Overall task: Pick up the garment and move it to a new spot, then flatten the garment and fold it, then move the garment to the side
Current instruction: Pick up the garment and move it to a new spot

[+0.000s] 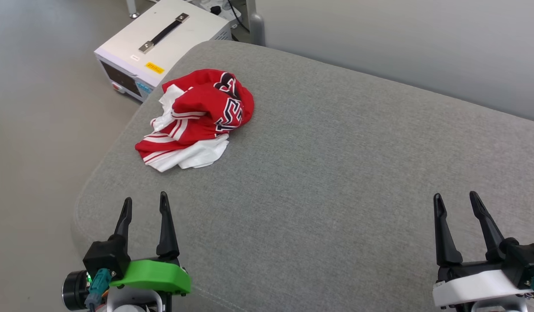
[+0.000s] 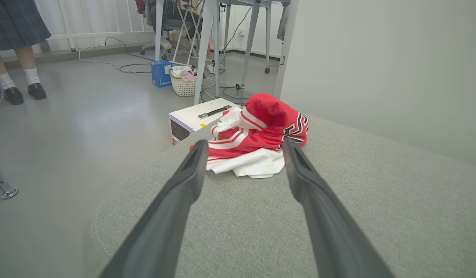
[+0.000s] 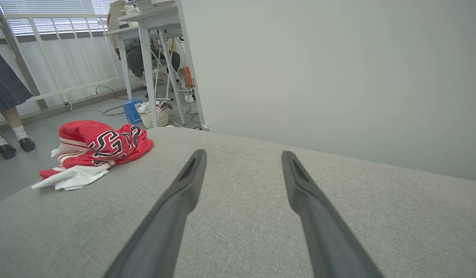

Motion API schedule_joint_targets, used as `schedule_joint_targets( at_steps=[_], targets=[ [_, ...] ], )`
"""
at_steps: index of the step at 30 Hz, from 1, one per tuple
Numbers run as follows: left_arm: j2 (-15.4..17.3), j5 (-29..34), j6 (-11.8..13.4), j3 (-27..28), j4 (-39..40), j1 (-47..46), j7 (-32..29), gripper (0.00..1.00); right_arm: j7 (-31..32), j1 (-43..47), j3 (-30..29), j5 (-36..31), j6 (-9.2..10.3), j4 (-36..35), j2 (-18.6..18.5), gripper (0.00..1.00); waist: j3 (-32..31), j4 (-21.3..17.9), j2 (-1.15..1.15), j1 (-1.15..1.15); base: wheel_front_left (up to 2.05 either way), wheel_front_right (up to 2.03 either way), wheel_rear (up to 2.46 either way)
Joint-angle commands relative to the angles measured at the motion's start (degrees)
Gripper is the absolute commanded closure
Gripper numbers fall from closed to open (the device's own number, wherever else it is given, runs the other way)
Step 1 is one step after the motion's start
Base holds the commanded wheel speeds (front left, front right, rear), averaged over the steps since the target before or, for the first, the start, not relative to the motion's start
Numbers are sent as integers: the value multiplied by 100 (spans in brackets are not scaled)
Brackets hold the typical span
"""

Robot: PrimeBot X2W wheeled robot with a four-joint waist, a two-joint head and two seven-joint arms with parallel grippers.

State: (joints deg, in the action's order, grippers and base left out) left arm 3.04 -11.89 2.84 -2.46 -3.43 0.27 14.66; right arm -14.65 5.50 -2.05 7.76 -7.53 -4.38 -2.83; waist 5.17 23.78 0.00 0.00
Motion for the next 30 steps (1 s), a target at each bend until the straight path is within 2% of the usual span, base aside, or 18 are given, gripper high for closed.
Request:
schedule_joint_targets(
  at_steps=[1, 13, 20, 30],
  targets=[
    [-16, -19, 22, 16, -15, -72, 34, 0, -35, -75, 2, -54, 4, -30, -5, 0, 27, 236, 0, 0, 0, 0, 0],
    [-16, -92, -8, 86, -98, -80, 34, 0, -35, -87, 47, -58, 4, -28, -5, 0, 43, 364, 0, 0, 0, 0, 0],
    [72, 120, -455, 423, -403, -769, 34, 0, -35, -194, 108, -190, 4, -78, -5, 0, 286, 188, 0, 0, 0, 0, 0],
    [640, -114, -917, 1322, -1070, -2664, 34, 0, -35, -608, 133, -548, 4, -269, -5, 0, 1080, -347, 0, 0, 0, 0, 0]
  ],
)
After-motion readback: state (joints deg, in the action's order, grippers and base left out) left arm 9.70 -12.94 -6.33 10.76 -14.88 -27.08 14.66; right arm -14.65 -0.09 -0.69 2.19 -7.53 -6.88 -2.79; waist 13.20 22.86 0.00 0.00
